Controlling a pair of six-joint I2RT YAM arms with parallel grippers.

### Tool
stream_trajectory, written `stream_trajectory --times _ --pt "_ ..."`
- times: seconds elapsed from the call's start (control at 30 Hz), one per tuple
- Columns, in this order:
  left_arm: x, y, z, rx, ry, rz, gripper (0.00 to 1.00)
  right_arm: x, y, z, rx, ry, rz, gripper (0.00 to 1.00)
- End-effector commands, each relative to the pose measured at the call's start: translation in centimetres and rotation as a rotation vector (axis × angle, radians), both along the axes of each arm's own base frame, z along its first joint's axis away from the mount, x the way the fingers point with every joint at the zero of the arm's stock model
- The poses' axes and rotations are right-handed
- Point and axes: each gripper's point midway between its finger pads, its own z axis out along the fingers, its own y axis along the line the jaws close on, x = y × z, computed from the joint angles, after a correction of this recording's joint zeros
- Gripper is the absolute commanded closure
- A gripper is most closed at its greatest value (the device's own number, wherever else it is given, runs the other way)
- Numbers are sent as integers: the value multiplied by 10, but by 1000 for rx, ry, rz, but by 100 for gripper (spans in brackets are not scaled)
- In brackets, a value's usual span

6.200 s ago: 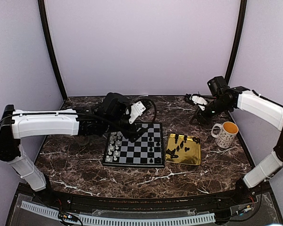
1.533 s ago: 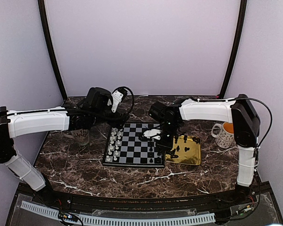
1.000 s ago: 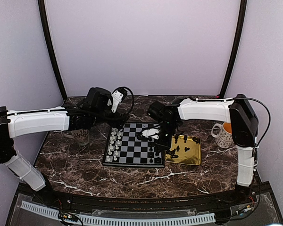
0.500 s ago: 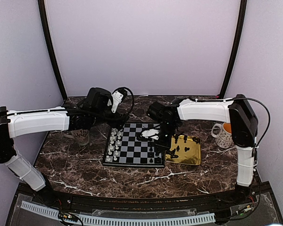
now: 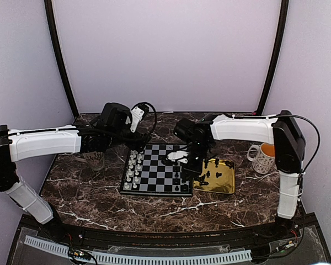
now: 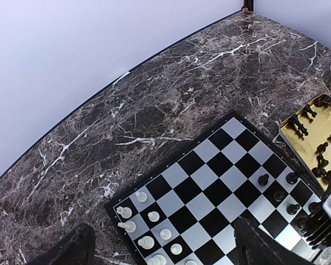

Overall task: Set up the chess pieces on the board
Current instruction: Place the knight at g8, then pick up the pawn from the storage box.

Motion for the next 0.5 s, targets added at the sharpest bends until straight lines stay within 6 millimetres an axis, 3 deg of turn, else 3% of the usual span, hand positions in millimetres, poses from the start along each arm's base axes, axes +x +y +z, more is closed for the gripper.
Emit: stream_trajectory --times 0.0,0.27,0.47 --pt "0 -2 22 -27 -33 -10 10 7 -12 33 52 -60 -34 80" --pt "0 -2 23 -27 -31 -10 10 39 -67 32 76 -78 -203 80" --pt "0 -3 20 -24 -26 -12 10 51 -100 11 15 -87 -283 79"
